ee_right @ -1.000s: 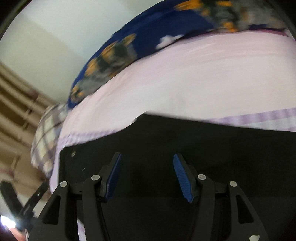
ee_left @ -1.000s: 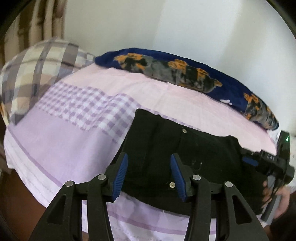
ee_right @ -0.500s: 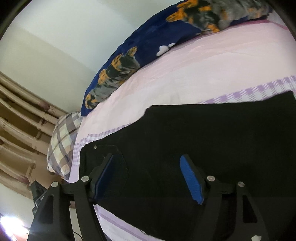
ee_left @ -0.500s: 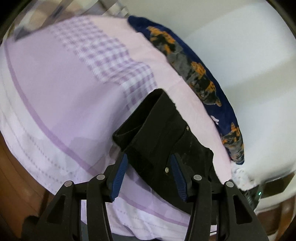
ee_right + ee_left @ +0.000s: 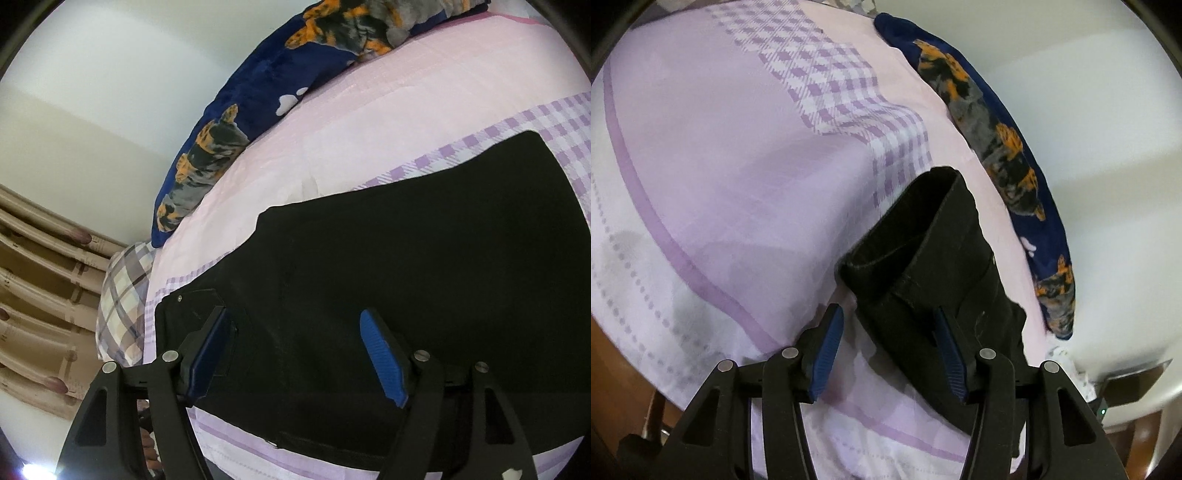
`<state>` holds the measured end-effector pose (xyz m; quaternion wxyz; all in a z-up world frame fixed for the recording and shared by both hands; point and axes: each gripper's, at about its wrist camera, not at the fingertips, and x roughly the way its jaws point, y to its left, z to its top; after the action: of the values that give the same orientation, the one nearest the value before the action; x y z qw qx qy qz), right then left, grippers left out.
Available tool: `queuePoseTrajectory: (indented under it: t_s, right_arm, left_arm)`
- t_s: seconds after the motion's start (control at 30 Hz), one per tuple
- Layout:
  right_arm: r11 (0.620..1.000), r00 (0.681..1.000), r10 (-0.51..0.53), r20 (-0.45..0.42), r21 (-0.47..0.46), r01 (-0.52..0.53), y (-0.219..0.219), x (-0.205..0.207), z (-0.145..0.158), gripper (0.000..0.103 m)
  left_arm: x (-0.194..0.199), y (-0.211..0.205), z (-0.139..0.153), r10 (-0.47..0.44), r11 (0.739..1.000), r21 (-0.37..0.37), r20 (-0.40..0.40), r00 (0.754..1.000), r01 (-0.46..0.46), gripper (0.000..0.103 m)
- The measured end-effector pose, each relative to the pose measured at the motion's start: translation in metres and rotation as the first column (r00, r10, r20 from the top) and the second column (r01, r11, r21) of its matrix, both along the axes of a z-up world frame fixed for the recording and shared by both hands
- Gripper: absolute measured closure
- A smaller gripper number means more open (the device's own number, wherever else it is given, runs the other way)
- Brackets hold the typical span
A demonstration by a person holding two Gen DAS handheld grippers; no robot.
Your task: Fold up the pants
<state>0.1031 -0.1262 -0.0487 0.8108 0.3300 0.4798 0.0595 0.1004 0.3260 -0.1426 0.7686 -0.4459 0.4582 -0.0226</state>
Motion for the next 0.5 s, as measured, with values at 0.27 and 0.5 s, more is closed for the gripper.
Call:
queuePoseTrajectory:
  t_s: [0.27,0.5]
  right_arm:
    - [1.0,1.0,0.007,-0.004,0.005,-0.007,0.01,0.003,0.001,0.032]
    - [1.0,1.0,0.001,0.004,0.017,-0.001,0.008,0.0,0.003,0.032]
  left_arm:
    - [0.018,-0.001,-0.009,0.013,1.0,-0.003,0.054,0.998,-0.013,0.051]
    - [0.015,-0.013,0.029,-0.018,0.995,0.096,0.119,0.993,0.007,0.084]
